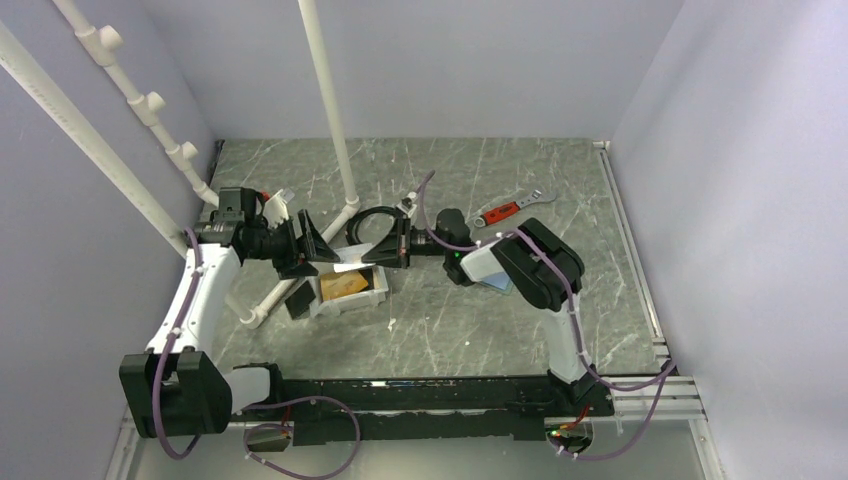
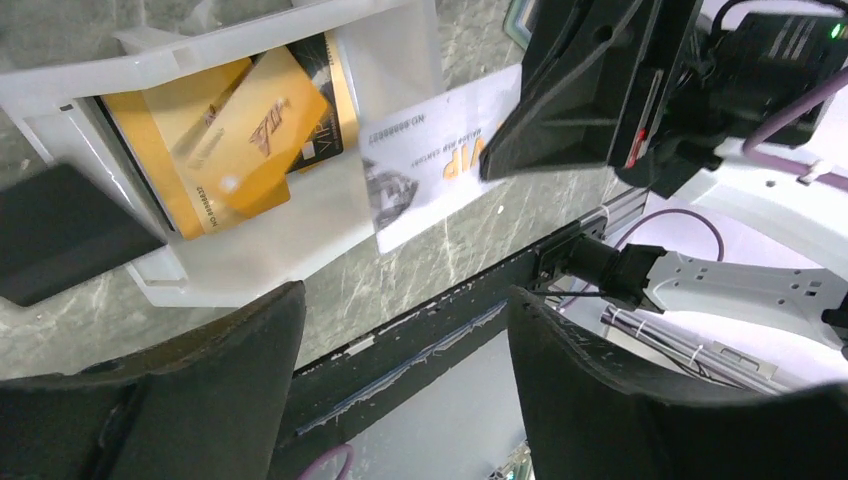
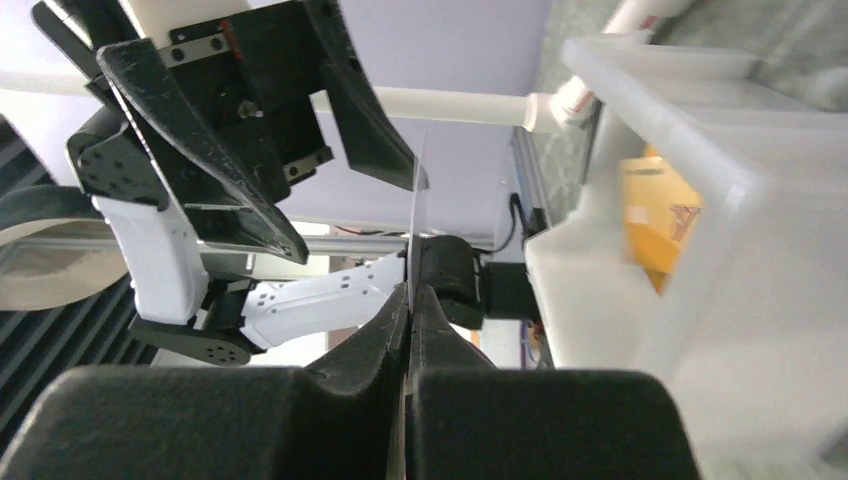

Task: Put the credit cards into the card holder
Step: Pick up the credit card from the storage box.

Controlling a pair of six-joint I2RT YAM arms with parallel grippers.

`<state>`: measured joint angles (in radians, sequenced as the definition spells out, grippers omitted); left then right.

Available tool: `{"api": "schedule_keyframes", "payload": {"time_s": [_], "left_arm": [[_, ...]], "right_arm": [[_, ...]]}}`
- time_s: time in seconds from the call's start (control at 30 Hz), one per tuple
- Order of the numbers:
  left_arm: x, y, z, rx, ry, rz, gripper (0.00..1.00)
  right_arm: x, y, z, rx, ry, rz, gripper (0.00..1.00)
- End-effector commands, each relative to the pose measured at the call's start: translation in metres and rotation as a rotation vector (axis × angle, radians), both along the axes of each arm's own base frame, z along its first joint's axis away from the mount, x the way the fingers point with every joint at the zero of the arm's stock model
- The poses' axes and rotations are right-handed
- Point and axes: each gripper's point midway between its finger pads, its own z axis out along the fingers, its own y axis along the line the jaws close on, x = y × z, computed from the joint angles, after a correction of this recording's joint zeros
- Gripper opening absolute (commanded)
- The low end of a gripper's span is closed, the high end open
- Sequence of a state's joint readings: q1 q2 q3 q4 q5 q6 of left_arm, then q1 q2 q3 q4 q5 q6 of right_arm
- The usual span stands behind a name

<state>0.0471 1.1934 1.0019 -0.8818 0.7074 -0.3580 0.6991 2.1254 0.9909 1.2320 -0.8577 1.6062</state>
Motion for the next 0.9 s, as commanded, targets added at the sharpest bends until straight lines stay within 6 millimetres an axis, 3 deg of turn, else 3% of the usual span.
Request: {"api": "schedule_keyframes", "payload": {"time_s": [0.0, 0.1, 0.2, 0.3, 0.43, 0.53, 0.73, 0.87], "left_arm": [[-0.001, -0.002, 0.03, -0.011, -0.126, -0.047, 0.79], [-0.001, -0.02, 0.051, -0.123, -0.2, -0.141, 0.79], [-0.002, -0.039, 0.059, -0.162, -0.232, -0.212, 0.79], [-0.002, -0.058, 0.059, -0.148, -0.25, -0.265, 0.8], [-0.015, -0.09, 0.056, -0.167, -0.246, -0.402, 0.81], [-0.026, -0.102, 0.052, -0.172, -0.253, -0.475, 0.79], [-0.062, -0.128, 0.057, -0.305, -0.261, -0.672, 0.75], [-0.079, -0.146, 0.045, -0.303, -0.204, -0.767, 0.75]], "right_arm": [[0.001, -0.033, 0.018, -0.071, -0.255, 0.077, 0.0], [-0.016, -0.052, 0.011, -0.196, -0.421, 0.194, 0.0], [-0.018, -0.069, 0.002, -0.371, -0.547, 0.211, 0.0], [-0.025, -0.077, 0.005, -0.355, -0.549, 0.218, 0.0], [-0.056, -0.08, 0.017, -0.278, -0.622, 0.326, 0.0], [-0.076, -0.088, 0.03, -0.2, -0.655, 0.361, 0.0], [-0.114, -0.107, 0.038, -0.108, -0.678, 0.466, 0.0], [-0.126, -0.114, 0.049, -0.072, -0.706, 0.479, 0.0]]}}
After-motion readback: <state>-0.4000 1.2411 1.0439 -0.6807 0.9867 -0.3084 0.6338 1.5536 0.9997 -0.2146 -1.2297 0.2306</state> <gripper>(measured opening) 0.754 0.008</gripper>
